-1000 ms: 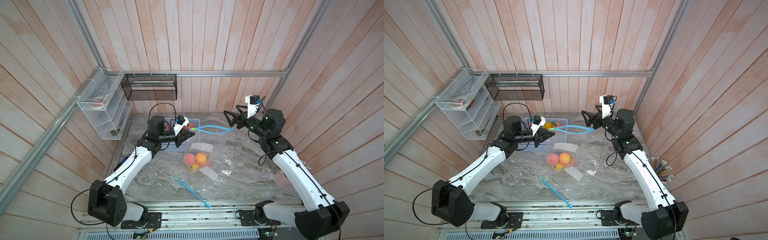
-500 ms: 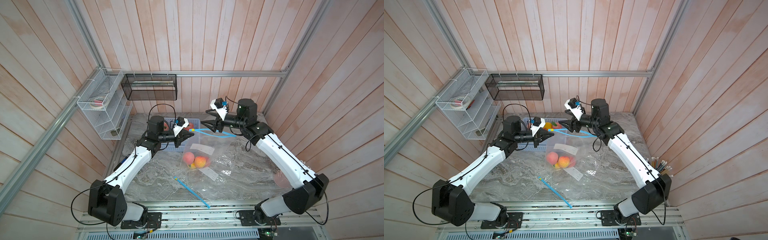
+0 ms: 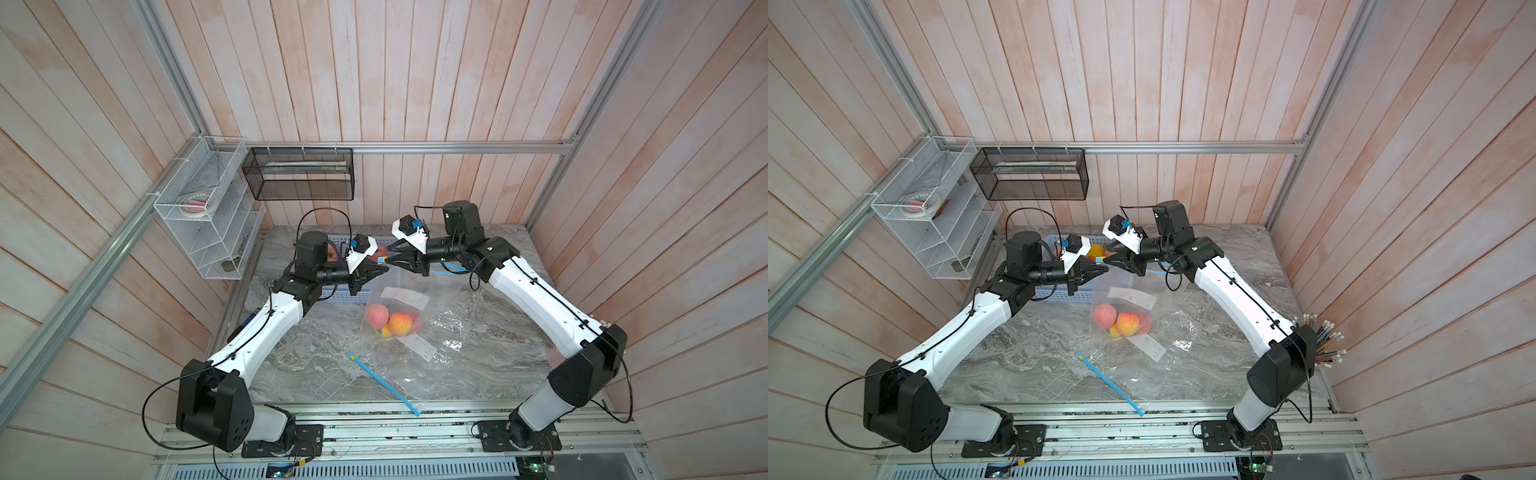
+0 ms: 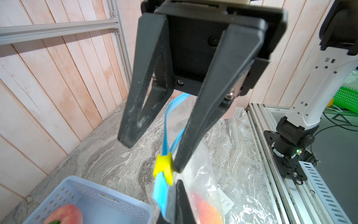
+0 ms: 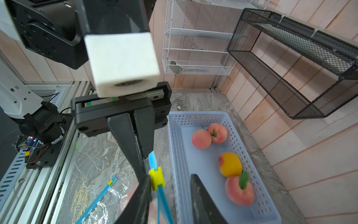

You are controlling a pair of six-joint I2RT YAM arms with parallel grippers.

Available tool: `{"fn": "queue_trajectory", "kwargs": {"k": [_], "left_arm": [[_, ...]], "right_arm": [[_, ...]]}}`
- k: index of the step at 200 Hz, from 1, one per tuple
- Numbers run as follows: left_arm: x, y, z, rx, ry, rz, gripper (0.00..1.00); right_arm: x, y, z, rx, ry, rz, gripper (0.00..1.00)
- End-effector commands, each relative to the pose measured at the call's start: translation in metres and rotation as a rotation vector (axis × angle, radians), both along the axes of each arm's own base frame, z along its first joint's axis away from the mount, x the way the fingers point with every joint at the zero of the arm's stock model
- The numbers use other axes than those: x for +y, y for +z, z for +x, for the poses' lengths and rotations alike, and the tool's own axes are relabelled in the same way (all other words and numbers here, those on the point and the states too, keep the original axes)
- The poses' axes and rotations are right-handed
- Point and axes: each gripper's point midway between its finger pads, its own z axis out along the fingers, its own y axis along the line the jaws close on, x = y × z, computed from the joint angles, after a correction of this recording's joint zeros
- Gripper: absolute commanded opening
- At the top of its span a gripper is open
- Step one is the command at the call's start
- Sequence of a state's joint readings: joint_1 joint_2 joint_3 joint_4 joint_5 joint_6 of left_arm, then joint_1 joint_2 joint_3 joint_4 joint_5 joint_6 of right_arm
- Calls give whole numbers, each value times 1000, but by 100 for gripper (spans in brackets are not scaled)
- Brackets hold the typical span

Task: Place the peach in a zip-top bag and seal the zipper
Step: Zip the zipper on the zipper food storage bag.

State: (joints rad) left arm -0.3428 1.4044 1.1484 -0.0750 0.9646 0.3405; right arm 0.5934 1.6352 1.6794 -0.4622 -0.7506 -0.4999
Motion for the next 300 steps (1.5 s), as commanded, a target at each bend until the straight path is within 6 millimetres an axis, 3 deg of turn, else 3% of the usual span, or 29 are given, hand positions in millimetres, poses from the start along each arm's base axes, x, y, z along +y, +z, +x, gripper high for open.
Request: {"fn": "queue_trajectory", "kwargs": {"k": [1, 48, 138, 169, 197, 240, 300], "left_arm": [[1, 4, -4, -19, -14, -8, 0], [2, 3, -3, -19, -11, -9, 0], [4, 0, 2, -16, 25, -1, 0], [6, 3, 1, -20, 45, -8, 23], [6, 11, -4, -37, 37, -32, 25], [6, 18, -6, -46, 32, -51, 23], [6, 24, -14, -64, 5, -71, 2]], "right_arm": [[3, 2, -6, 1, 35, -7, 38], [9, -2, -10, 14, 61, -21, 37], [5, 4, -23, -2, 98, -13, 1], [3, 8, -24, -14, 92, -2, 0], [2, 7, -26, -13, 91, -4, 0], [2, 2, -27, -6, 94, -16, 0], [-4, 0, -30, -16, 90, -31, 0]]}}
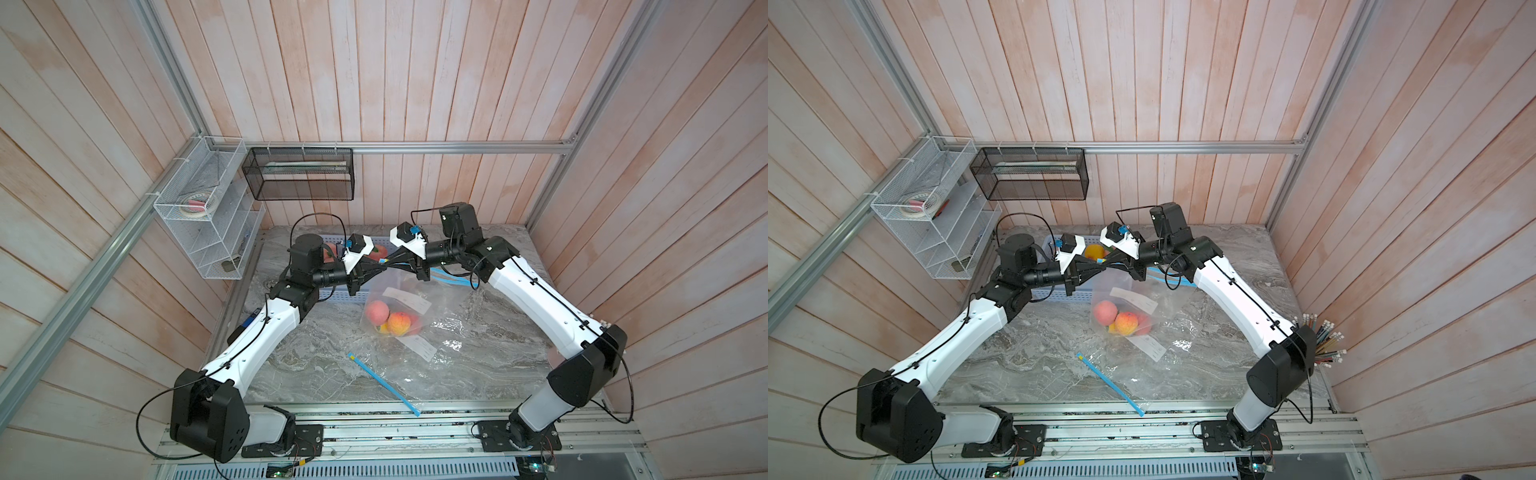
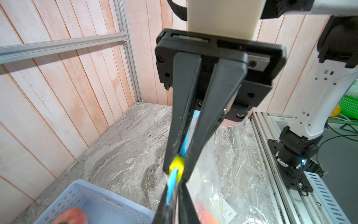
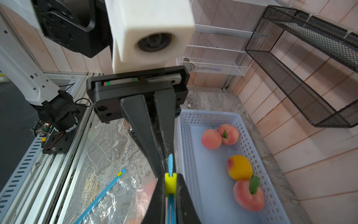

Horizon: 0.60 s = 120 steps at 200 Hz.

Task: Place the peach in a zip-top bag and seal the zipper
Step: Zip the zipper on the zipper food storage bag.

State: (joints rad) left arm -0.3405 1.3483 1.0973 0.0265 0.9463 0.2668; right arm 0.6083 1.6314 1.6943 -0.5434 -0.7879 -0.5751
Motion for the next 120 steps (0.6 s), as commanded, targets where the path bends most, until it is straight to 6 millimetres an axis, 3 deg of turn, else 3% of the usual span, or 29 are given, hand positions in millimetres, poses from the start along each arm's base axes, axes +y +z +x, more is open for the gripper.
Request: {"fn": "queue_trajectory", "kwargs": {"k": [1, 120], "left_arm": [[2, 9, -9, -33, -28, -21, 1], [5, 13, -5, -13, 17, -63, 0]], "right_arm": [[-5, 4, -13, -9, 16, -1, 0], [-35, 4, -12, -20, -74, 8, 3]]}}
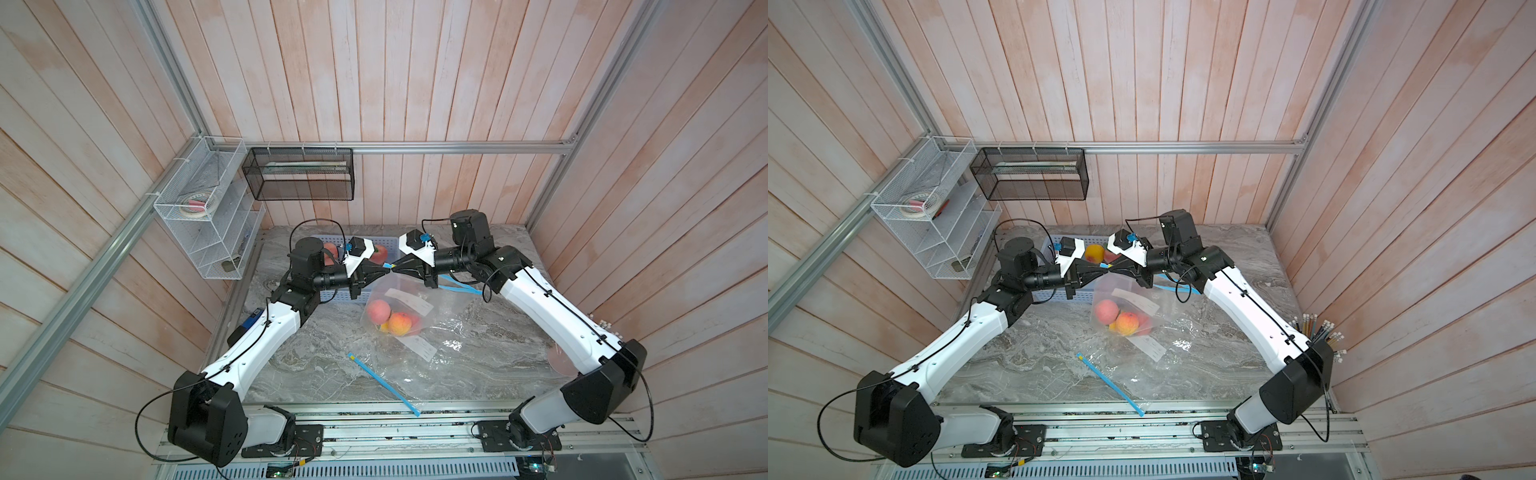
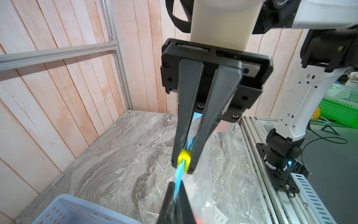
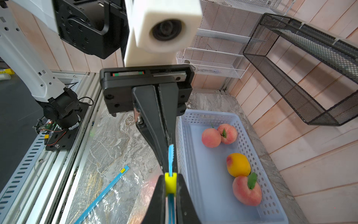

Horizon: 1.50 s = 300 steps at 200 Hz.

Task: Place the peach in a zip-top bag and seal the zipper
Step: Zip the zipper on the zipper food storage bag.

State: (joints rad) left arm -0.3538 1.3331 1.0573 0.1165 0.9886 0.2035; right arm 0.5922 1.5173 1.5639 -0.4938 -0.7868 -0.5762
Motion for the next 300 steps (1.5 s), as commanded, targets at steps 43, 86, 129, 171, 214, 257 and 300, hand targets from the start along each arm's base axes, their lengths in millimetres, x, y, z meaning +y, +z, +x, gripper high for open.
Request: {"fn": "queue_trajectory", "kwargs": {"k": [43, 86, 129, 171, 214, 257, 300], "left_arm": [[22, 12, 23, -1, 182, -32, 0], [37, 19, 32, 27, 317, -36, 0], [47, 19, 39, 52, 404, -30, 0], [63, 19, 53, 65, 540, -30, 0], [81, 15, 67, 80, 673, -27, 0], [91, 15, 73, 86, 728, -33, 0], [98, 10, 80, 104, 774, -37, 0]], "right_arm": [[-27, 3, 9, -2, -122, -18, 3], [-44, 3, 18, 20, -265, -56, 4], [-67, -4, 31, 48, -452, -101, 4], [-92, -10, 47, 71, -633, -124, 4], [-116, -7, 50, 84, -719, -116, 4], [-131, -5, 39, 50, -743, -124, 4], [-141, -10, 29, 44, -758, -132, 5]]}}
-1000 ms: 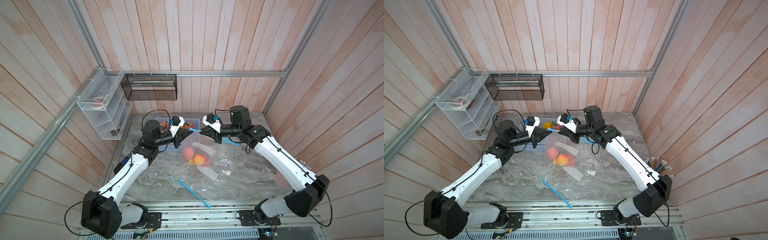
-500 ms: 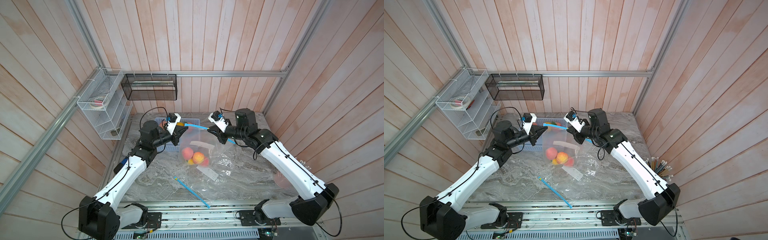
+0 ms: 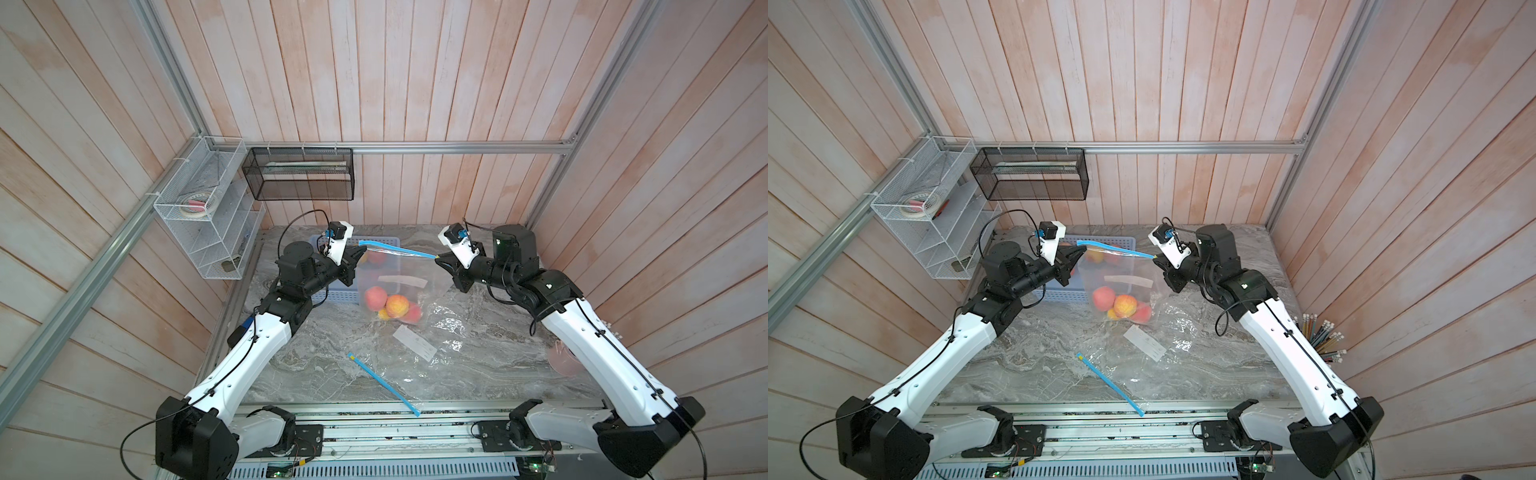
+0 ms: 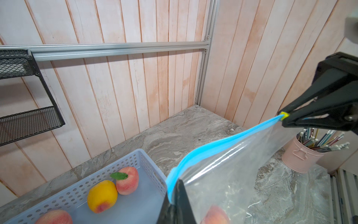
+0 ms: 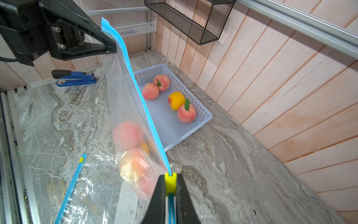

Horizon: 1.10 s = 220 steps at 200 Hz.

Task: Place the peach in a zip-top bag and seal the zipper
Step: Zip the zipper on the zipper food storage bag.

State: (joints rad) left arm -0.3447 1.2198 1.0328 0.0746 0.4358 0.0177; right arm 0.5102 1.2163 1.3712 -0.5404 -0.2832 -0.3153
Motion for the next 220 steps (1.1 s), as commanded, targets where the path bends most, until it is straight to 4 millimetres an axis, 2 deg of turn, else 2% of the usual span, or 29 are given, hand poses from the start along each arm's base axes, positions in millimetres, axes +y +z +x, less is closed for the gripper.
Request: {"fn": "queue_trajectory", "kwargs": {"k": [1, 70, 110, 142, 166, 176, 197, 206, 220], "left_arm": [[39, -4, 22, 12, 199, 6, 0], [40, -13, 27, 34, 201, 11, 0], [42, -14, 27, 36, 204, 10, 0], [34, -13, 22, 34, 152, 4, 0], [23, -9, 15, 42, 73, -26, 0], [20, -8, 14, 50, 55, -42, 8], [21, -7, 16, 66, 71, -62, 44], [26, -7, 18, 79, 104, -80, 56], [34, -8, 19, 77, 155, -85, 69]], "right_arm": [[-32, -11, 3, 13, -127, -61, 5], [-40, -17, -12, -7, -104, -87, 5], [-46, -18, -12, -19, -125, -99, 5], [-45, -6, -9, -56, -130, -67, 4], [-43, 19, 0, -115, -167, 13, 2], [-45, 39, 6, -159, -205, 66, 2], [-55, 73, 21, -232, -310, 146, 2], [-63, 89, 29, -260, -377, 170, 2], [-77, 107, 43, -287, -480, 189, 2]]}}
